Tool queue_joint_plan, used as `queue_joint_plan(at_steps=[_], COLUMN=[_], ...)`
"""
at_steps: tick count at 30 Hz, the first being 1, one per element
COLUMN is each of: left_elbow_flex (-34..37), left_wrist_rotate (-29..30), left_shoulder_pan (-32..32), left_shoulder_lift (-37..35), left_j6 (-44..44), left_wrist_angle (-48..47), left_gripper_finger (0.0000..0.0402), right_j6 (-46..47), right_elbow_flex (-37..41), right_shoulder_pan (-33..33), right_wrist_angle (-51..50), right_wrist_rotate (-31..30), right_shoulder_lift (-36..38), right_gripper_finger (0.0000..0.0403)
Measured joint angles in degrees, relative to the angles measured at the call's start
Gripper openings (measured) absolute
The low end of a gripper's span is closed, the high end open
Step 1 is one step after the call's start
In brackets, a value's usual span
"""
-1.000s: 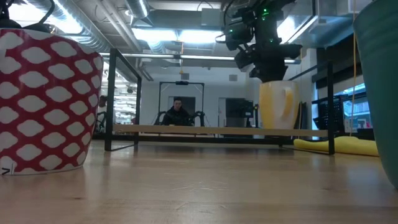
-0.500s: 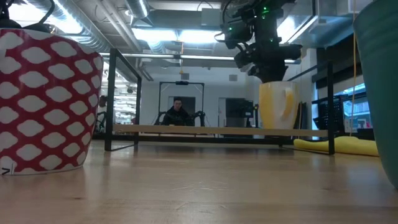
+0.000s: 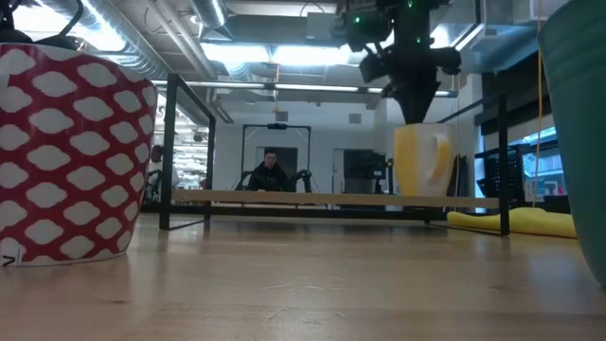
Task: Stack small to large cups/mugs on shelf
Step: Put the yellow cup on the shelf
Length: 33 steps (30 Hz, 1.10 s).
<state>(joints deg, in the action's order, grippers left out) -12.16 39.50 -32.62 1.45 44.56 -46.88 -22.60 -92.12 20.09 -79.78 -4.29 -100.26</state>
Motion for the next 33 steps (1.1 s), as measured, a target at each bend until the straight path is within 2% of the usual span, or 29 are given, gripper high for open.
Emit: queue_joint_plan(at_steps=[8,11,14,21,33], left_elbow_flex=[0.0,0.0,0.0,0.0,0.0], left_wrist_rotate=[0.0,0.0,0.0,0.0,0.0], left_shoulder_pan=[0.0,0.0,0.0,0.0,-0.1], left_shoulder_lift=[0.0,0.0,0.0,0.0,0.0], left_j6=[0.0,0.0,0.0,0.0,0.0], left_wrist_angle=[0.0,0.0,0.0,0.0,0.0], left_gripper_finger=[0.0098,0.0099,0.0098,0.0098,0.0098], right_j6=[3.1,4.5,5.9,10.5,11.7], right_elbow_flex=[-3.3,-4.8,-6.6,-7.6,-7.6], right_shoulder_pan=[-0.8,-3.2,-6.3,-7.7,-7.6], right_wrist_angle=[-0.2,2.5,5.4,5.2,3.2], right_wrist_rotate=[-0.1,-0.8,-0.1,0.9,0.9], right_shoulder_lift=[0.7,0.7,0.5,-2.6,-7.0], right_gripper_finger=[0.0128,0.0134,0.0114,0.0010,0.0007])
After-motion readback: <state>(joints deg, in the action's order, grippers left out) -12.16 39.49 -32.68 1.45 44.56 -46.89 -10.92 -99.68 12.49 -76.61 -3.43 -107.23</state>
